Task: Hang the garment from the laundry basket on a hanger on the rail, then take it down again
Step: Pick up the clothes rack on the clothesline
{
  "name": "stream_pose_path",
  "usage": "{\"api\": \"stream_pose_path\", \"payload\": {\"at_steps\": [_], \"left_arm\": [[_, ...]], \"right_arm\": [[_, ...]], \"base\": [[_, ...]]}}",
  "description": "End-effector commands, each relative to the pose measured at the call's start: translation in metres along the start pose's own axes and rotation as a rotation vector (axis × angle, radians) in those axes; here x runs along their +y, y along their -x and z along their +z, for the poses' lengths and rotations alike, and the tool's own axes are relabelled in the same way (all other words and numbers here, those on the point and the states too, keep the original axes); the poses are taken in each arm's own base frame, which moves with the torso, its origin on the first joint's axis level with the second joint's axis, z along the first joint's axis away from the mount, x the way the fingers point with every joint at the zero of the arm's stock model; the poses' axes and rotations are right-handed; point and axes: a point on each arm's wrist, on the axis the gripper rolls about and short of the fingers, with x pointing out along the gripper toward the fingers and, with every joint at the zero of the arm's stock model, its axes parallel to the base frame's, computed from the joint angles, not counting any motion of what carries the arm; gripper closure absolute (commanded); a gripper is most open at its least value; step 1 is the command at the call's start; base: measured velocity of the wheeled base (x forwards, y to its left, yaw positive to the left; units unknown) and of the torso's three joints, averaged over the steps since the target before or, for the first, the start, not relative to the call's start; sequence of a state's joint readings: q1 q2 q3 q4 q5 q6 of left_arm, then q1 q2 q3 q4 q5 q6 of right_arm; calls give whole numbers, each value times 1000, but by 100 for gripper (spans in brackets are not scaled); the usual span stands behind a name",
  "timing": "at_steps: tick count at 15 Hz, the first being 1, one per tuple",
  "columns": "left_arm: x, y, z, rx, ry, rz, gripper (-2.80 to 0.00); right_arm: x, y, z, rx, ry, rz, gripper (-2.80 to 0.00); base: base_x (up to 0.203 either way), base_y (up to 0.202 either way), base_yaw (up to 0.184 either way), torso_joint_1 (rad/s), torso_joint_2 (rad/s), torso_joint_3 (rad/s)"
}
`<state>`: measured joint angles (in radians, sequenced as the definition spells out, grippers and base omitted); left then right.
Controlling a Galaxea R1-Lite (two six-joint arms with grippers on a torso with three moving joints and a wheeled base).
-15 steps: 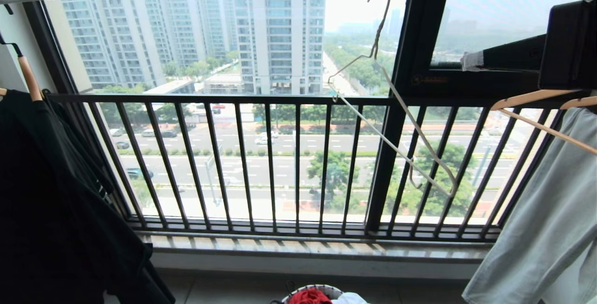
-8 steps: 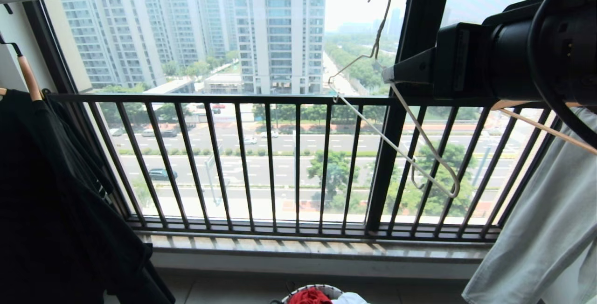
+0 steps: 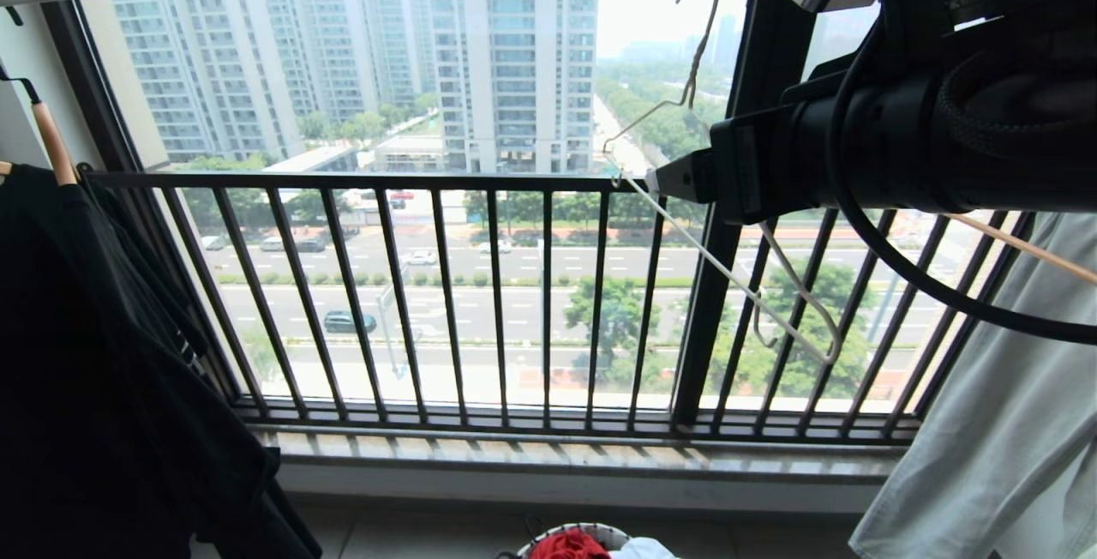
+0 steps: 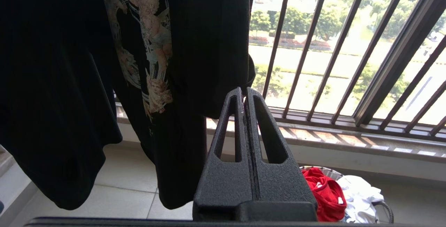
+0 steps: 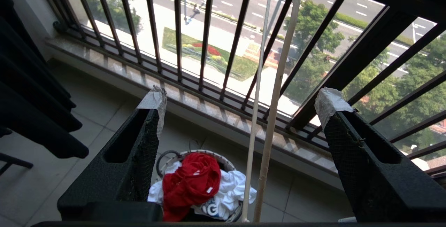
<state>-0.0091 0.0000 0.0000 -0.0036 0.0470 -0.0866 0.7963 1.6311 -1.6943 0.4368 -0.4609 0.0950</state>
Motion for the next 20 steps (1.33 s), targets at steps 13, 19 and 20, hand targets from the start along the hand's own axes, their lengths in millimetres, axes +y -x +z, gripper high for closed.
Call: {"api": "stream_pose_path", "payload": {"at_steps": [13, 19, 20], "left_arm": [[0, 0, 0, 1, 1, 1, 0], [0, 0, 0, 0, 1, 0, 0], [0, 0, 0, 0, 1, 0, 0]], "right_arm": [[-14, -42, -13, 118, 107, -63, 0], [-16, -43, -12, 118, 105, -68, 0], [-16, -43, -12, 118, 104, -68, 0]], "base": [[0, 0, 0, 0, 0, 0], [0, 0, 0, 0, 0, 0], [0, 0, 0, 0, 0, 0]]}}
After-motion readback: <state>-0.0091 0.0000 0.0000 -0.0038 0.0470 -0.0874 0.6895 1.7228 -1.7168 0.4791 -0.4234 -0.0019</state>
